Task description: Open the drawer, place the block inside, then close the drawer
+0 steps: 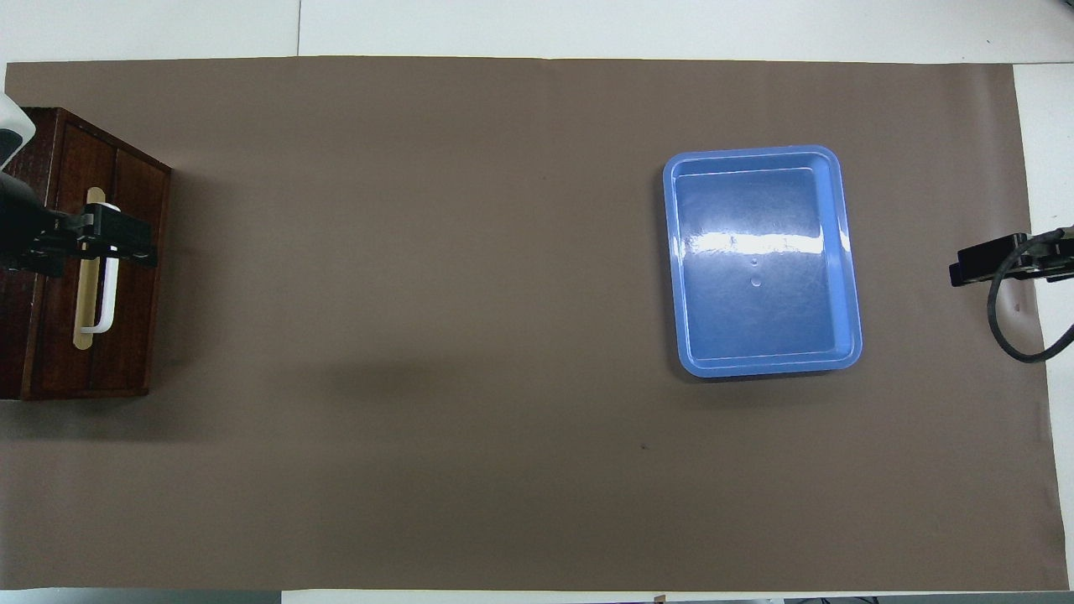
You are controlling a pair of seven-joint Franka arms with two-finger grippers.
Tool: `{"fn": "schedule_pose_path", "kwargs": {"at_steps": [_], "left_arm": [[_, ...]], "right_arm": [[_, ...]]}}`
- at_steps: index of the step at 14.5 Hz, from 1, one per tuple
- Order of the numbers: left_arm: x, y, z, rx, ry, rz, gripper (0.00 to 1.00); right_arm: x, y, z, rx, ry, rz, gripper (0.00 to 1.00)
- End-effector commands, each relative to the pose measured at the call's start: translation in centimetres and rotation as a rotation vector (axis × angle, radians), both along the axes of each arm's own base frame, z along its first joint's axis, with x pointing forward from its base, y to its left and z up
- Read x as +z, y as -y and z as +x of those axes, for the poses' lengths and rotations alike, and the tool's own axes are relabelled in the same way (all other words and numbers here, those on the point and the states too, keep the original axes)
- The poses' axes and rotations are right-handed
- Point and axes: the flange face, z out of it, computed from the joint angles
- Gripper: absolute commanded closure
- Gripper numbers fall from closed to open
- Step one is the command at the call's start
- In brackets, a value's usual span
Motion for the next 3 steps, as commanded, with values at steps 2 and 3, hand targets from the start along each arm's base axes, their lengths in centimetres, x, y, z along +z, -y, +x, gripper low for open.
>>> {"fn": "schedule_pose_path", "kwargs": {"at_steps": [2,3], "left_arm": [[0.00,-0.26,-0.34,-0.003,-0.001,-0.015,0.00],[-0.04,-0.18,-0.46,-0.005,-0.007,-0.014,0.00]], "right_arm": [[0.07,0.44,-0.51,-0.013,0.007,-0.015,0.00],[0.00,0.44,-0.51,-0.013,0.005,-0.015,0.00]]}}
